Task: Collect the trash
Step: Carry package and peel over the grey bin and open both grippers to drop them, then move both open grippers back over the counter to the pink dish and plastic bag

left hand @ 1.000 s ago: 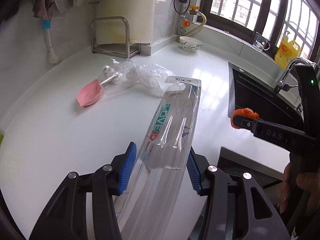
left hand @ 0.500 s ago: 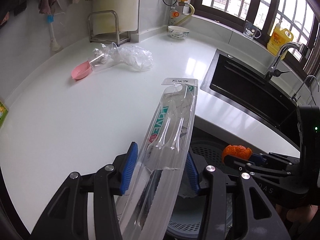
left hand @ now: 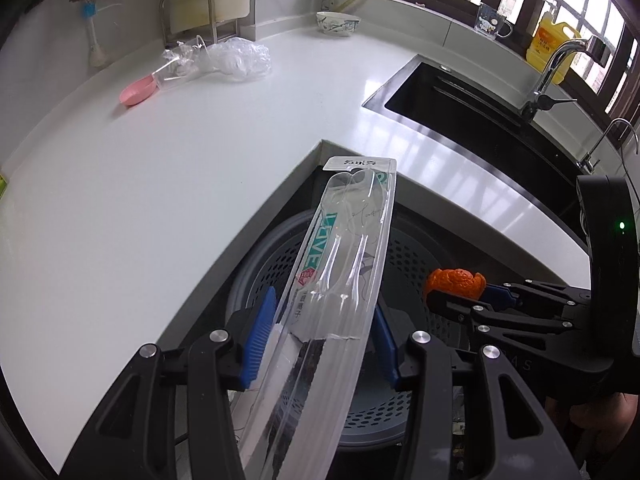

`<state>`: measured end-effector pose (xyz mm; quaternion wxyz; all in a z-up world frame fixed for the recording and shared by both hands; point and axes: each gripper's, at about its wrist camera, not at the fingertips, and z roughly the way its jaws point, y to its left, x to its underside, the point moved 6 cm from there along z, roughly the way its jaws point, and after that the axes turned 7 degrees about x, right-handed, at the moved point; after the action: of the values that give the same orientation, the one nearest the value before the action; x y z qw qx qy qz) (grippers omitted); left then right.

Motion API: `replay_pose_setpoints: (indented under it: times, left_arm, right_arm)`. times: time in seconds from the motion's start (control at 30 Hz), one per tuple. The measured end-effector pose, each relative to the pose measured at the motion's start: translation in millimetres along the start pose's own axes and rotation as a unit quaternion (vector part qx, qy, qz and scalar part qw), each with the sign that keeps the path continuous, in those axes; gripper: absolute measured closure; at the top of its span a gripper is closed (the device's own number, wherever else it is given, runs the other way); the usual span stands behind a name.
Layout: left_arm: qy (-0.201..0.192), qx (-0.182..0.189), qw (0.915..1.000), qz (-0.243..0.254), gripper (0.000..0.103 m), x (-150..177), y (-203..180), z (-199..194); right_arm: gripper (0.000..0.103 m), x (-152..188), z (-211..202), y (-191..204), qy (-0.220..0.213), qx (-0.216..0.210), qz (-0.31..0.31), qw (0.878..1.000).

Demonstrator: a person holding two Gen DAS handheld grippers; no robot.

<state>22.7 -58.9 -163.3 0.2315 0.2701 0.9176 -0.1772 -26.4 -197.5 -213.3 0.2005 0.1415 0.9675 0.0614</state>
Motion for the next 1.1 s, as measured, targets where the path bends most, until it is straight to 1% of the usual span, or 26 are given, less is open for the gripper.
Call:
replay_pose_setpoints:
  times: [0.2,0.33,0.47,0.5,0.53,0.57,0.6,0.63,0.67,0.7,0.87,1.1]
  left_arm:
    - [0.010,-0.010,0.9999,-0.005,0.056,14,-4,9]
    - [0.023,-0.017,0.9995,-0.011,0.054,21,-2,16]
    - [0.026,-0.025,0.9992,-0.018,0.054,24,1,17]
    - [0.028,-0.027,0.9991,-0.019,0.052,24,2,17]
    - [0.029,-0.028,0.9990,-0.021,0.047,24,2,17]
    - [0.028,-0.030,0.9989,-0.022,0.044,24,3,16]
    - [0.024,-0.032,0.9989,-0.023,0.039,23,3,14]
    - [0.020,-0.033,0.9990,-0.023,0.037,22,2,12]
    - [0.018,-0.035,0.9990,-0.022,0.035,21,2,10]
    - [0.016,-0.038,0.9989,-0.021,0.034,19,2,9]
    - [0.012,-0.047,0.9986,-0.023,0.034,13,2,1]
    - [0.005,-0.048,0.9982,-0.035,0.034,4,3,-12]
  right_arm:
    - [0.068,3,13,0,0.011,-0.012,-0.016,1.000]
    - [0.068,5,18,-3,0.016,-0.018,-0.014,1.000]
    - [0.068,7,19,-9,0.017,-0.024,-0.009,1.000]
    - [0.068,7,20,-11,0.018,-0.024,-0.008,1.000]
    - [0.067,7,20,-12,0.019,-0.025,-0.006,0.999]
    - [0.065,7,19,-13,0.019,-0.025,-0.004,0.999]
    - [0.060,7,18,-14,0.019,-0.027,-0.003,0.999]
    - [0.057,4,19,-12,0.017,-0.028,-0.004,0.999]
    - [0.051,3,17,-13,0.012,-0.026,-0.005,1.000]
    - [0.048,2,15,-13,0.008,-0.025,-0.005,1.000]
    - [0.048,-2,5,-16,-0.005,-0.029,-0.002,1.000]
    - [0.048,-8,-7,-20,-0.006,-0.036,0.005,0.999]
